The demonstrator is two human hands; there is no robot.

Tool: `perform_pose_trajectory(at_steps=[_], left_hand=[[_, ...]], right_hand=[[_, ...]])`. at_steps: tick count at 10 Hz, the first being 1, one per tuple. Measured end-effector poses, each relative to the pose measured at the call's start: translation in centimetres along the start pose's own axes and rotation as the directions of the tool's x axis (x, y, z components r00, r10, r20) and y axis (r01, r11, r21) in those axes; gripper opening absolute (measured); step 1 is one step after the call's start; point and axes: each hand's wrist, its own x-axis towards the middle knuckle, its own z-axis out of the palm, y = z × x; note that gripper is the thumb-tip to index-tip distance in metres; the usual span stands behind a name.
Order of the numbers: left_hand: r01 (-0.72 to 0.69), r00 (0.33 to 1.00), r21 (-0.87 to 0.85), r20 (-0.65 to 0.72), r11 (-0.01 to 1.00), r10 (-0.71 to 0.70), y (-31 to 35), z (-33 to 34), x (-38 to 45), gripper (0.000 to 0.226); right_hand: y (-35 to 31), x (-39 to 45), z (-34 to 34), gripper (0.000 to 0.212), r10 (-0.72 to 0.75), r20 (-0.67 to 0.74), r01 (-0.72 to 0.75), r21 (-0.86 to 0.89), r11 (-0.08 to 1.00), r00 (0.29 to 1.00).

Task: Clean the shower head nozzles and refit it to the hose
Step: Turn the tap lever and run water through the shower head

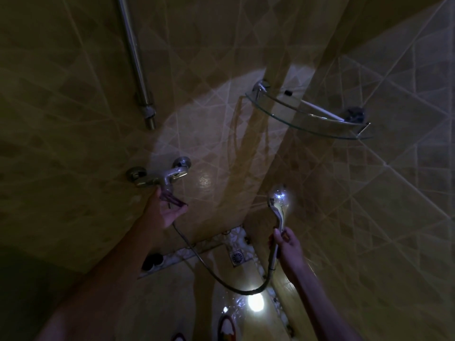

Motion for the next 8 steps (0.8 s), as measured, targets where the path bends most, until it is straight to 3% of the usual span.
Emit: perform_pose_trajectory(at_steps=[2,4,5,6,7,8], left_hand=[[-0.013,0.998,0.068,0.057,0.998,0.009,0.1,0.3,-0.1,0.045],[-0.021,0.998,0.053,0.056,0.998,0.018,0.1,0.3,-0.5,0.051],[-0.027,1.000,0.124,0.010,0.992,0.026,0.2,0.4,-0.3,0.056],[-0.126,0.992,0.469,0.032,0.874,0.126,0.1,1.4,-0.1,0.048],[-0.149,0.986,0.545,0.025,0.825,0.162,0.1,2.1,0.0,0.034],[-0.188,0.977,0.645,0.050,0.740,0.206,0.3,2.6,-0.7,0.049]], right_hand=[[-0.9,-0.7,0.2,0.012,-0.009,0.021,0.008,0.046,0.999,1.000],[-1.0,-0.5,0.1,0.010,-0.004,0.016,0.003,0.061,0.998,1.000],[-1.0,-0.3,0.1,0.010,-0.001,0.008,0.000,0.063,0.998,1.000],[-0.7,0.2,-0.1,0.014,-0.016,0.002,0.016,0.018,1.000,1.000],[-0.5,0.3,-0.1,0.012,-0.020,0.003,0.020,0.039,0.999,1.000],[-0.8,0.0,0.2,0.011,-0.021,-0.001,0.021,0.034,0.999,1.000]])
